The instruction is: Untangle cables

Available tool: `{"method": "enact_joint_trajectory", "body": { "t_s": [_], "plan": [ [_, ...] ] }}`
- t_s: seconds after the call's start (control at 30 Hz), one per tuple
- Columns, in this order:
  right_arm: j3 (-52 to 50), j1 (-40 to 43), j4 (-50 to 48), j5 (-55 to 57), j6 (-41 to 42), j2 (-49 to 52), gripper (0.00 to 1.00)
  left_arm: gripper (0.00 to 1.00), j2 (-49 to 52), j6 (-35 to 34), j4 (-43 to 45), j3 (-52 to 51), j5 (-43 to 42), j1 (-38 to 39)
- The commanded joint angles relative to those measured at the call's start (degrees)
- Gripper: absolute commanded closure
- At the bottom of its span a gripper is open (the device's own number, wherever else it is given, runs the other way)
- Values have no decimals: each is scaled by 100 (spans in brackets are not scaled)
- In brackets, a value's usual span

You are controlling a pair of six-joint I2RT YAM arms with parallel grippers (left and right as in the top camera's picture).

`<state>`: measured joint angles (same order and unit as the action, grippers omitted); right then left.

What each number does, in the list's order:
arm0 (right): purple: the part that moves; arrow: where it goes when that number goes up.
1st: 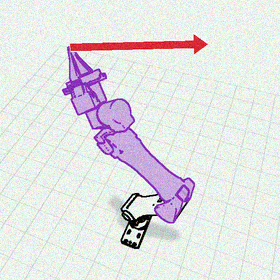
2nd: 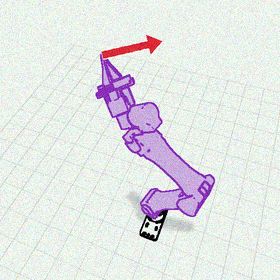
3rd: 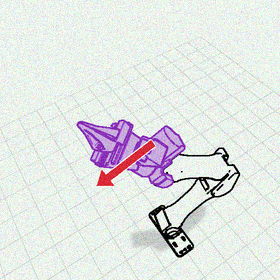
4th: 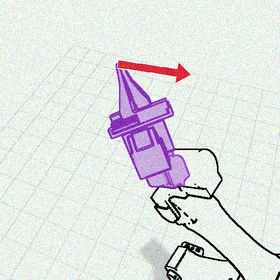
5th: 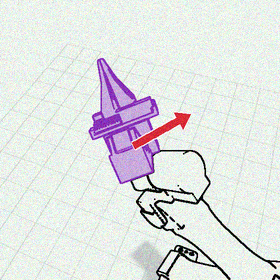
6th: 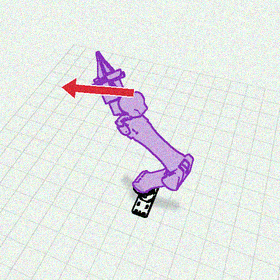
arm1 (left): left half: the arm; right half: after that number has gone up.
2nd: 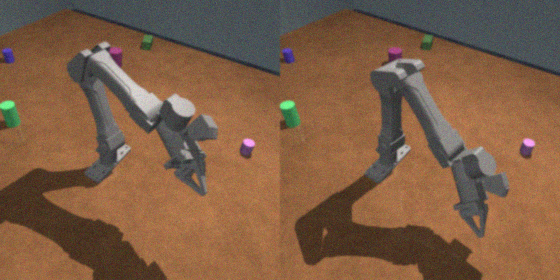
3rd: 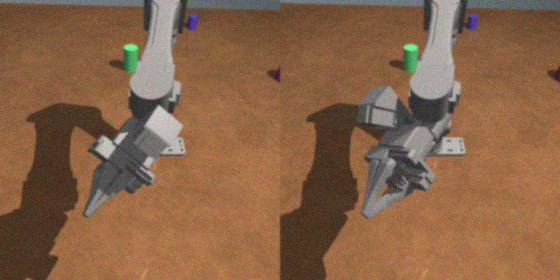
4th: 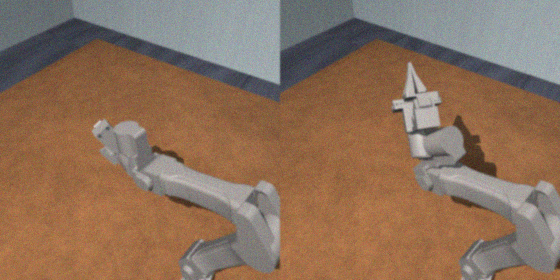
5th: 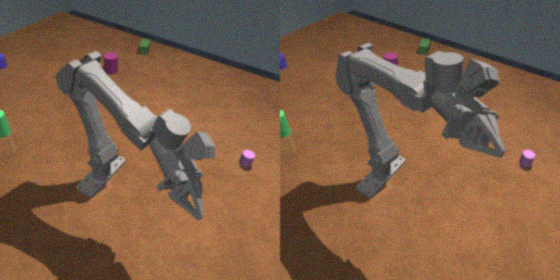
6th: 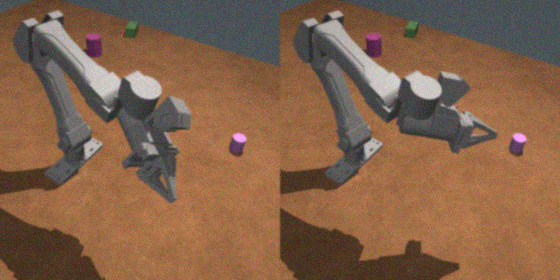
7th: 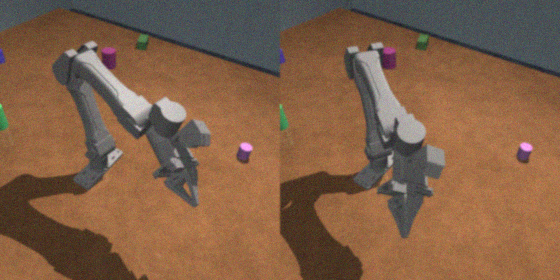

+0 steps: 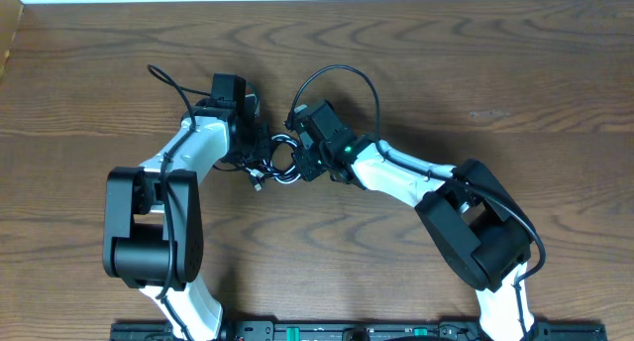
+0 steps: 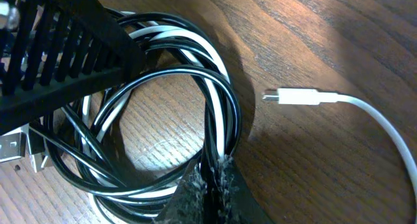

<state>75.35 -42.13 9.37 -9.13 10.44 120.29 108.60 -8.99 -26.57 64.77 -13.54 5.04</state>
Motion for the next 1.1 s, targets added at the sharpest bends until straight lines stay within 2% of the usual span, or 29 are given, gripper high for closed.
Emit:
{"method": "enact_joint_trajectory", "body": {
  "t_s": [0.0, 0.17, 0.37, 0.53, 0.73, 0.83, 0.97, 1.07],
  "plan": [
    [-13, 66, 55, 22, 0, -4, 99, 61, 201, 11, -37, -81, 343, -46],
    [-13, 330, 354, 20, 2, -297, 99, 61, 201, -278, -44, -81, 807, -46],
    [-13, 640, 868, -31, 2, -533, 99, 61, 201, -361, -37, -81, 870, -46],
    [-13, 782, 949, -623, -61, -619, 99, 61, 201, -361, -37, -81, 868, -46],
    [-13, 789, 866, -1631, -721, -632, 99, 61, 201, -365, -35, -81, 868, -46],
    [-13, 820, 839, -1941, -796, -658, 99, 61, 201, -380, -37, -81, 870, -46],
    [-13, 885, 835, -1915, -796, -708, 99, 61, 201, -380, -39, -81, 868, -46],
    [-13, 894, 914, -1394, -793, -708, 99, 61, 199, -380, -39, -81, 868, -46]
  ]
}}
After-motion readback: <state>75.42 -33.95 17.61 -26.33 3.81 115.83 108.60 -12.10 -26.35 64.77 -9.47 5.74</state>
